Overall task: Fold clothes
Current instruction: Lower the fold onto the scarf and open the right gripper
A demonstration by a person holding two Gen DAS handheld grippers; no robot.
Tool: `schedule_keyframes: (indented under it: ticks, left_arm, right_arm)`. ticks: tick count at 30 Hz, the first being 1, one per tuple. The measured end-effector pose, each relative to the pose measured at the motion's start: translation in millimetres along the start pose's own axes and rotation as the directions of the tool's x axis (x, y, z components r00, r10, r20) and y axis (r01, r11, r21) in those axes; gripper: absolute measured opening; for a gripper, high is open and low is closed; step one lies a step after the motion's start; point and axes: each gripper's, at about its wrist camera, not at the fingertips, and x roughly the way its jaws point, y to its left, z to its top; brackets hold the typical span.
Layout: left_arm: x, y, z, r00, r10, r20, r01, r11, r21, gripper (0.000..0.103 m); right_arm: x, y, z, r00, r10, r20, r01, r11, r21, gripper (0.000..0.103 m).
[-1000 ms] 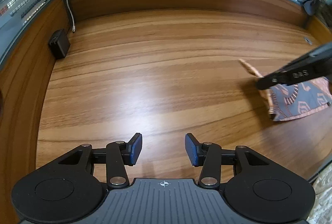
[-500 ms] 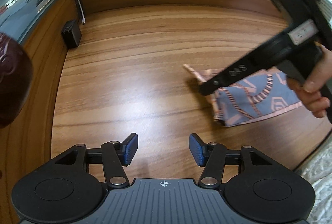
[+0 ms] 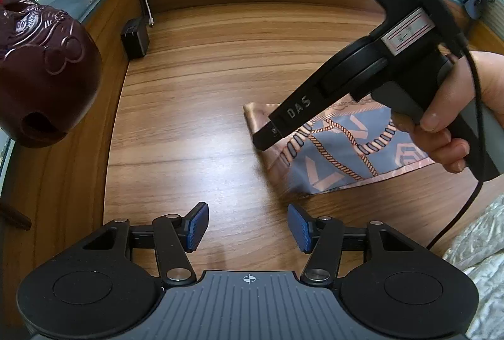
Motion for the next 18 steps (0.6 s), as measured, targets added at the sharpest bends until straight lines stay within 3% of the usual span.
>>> schedule_keyframes:
  ticks: [6, 18]
  left_arm:
    - [5.1, -1.2, 3.8, 1.0, -0.013, 0.005, 0.013, 1.0, 0.01, 0.059]
    - [32.7, -64.4, 31.8, 0.994, -0.109, 0.013, 0.107, 0.989, 0.106, 0.059]
  right_arm:
    - [-32.8, -15.2, -13.2, 0.998, -0.037, 0.052, 0.036, 0.999, 0.024, 0.029]
    - [-108.9, -89.2, -70.0, 0.97, -0.217, 0.112, 0.189, 0.958, 0.216, 0.029]
